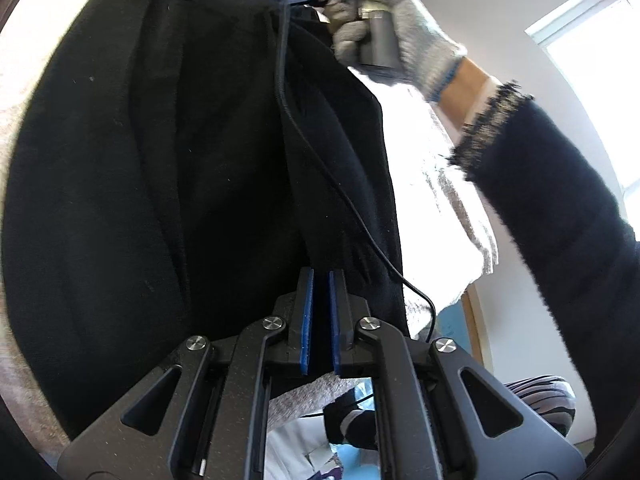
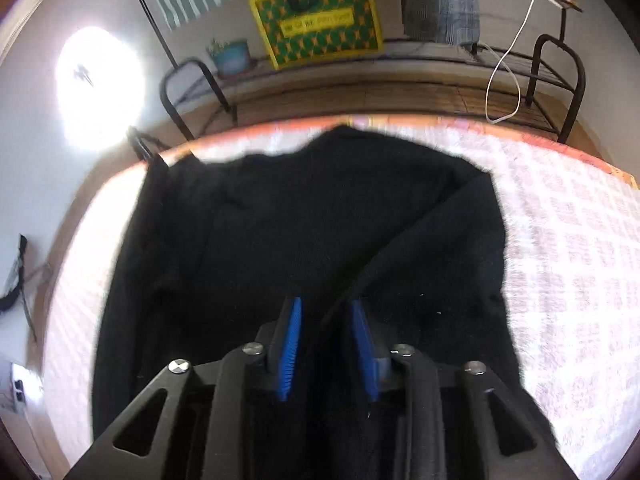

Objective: Fold large clothes

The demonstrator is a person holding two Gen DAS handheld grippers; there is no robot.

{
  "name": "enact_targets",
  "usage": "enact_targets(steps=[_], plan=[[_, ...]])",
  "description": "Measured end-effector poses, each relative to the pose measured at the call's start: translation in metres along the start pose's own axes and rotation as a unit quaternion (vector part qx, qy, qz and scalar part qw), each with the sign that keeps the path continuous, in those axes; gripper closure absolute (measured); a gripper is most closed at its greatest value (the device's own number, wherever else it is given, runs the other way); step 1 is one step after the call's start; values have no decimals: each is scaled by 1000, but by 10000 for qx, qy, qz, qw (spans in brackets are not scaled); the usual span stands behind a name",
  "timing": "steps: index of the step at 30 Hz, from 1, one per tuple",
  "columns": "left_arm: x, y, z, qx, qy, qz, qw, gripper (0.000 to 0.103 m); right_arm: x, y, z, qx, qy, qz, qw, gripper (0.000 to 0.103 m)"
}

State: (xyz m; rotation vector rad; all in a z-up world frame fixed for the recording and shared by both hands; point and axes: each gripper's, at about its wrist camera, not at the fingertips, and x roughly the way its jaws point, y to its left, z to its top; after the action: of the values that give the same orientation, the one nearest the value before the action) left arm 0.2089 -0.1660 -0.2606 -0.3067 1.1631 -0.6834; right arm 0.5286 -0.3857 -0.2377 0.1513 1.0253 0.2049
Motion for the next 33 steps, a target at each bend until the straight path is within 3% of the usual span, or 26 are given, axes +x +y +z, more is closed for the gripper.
enact_targets(steps=[2, 8, 14, 19, 22, 25, 27, 29, 33], plan=[[-8, -1, -1, 59, -77, 37, 9999, 86, -33, 3, -1, -44, -220, 86, 9997, 73], [-20, -7, -2, 243, -306, 191, 9991, 80, -141, 7, -28, 100, -823, 397, 9958, 73], [-14, -10, 5, 203, -164, 6, 9997, 78, -246, 13, -99, 259, -1189, 526, 9912, 73], [-6, -24, 21, 399, -194, 135, 9989, 77, -309, 18, -185, 464, -1385, 602, 9874, 71], [1, -32, 32, 510, -212, 180, 9983, 76, -307, 20, -233, 634, -1159, 571, 9896, 71], [13, -34, 36, 551, -120, 278, 9980, 75, -277, 16, -265, 817, -733, 590, 9922, 71], [22, -35, 34, 761, -27, 620, 9952, 75, -257, 11, -278, 960, -437, 627, 9924, 72], [29, -35, 28, 1060, 43, 1130, 9879, 75, -237, 13, -286, 785, -187, 366, 9961, 72], [16, -18, 20, 950, -52, 1408, 9855, 75, -224, 11, -294, 670, -35, 337, 9972, 72]])
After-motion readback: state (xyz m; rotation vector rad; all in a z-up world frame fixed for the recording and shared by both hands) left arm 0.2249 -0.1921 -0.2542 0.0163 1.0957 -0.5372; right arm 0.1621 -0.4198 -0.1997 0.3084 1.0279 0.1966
